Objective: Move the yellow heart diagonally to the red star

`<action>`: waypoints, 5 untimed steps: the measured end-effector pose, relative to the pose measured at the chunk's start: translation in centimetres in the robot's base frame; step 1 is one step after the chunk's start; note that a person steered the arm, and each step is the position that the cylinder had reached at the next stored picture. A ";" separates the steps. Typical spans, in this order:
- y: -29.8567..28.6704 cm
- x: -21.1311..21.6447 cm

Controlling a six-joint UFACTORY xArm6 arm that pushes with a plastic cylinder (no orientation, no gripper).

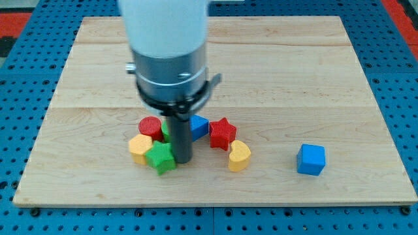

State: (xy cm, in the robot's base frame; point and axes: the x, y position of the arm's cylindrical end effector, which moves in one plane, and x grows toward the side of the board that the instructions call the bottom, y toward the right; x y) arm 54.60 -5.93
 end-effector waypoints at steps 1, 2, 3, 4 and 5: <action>-0.6 1.7; 2.8 4.2; 7.7 4.0; 11.4 0.7; 13.2 -3.5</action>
State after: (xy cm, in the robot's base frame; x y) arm 51.06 7.28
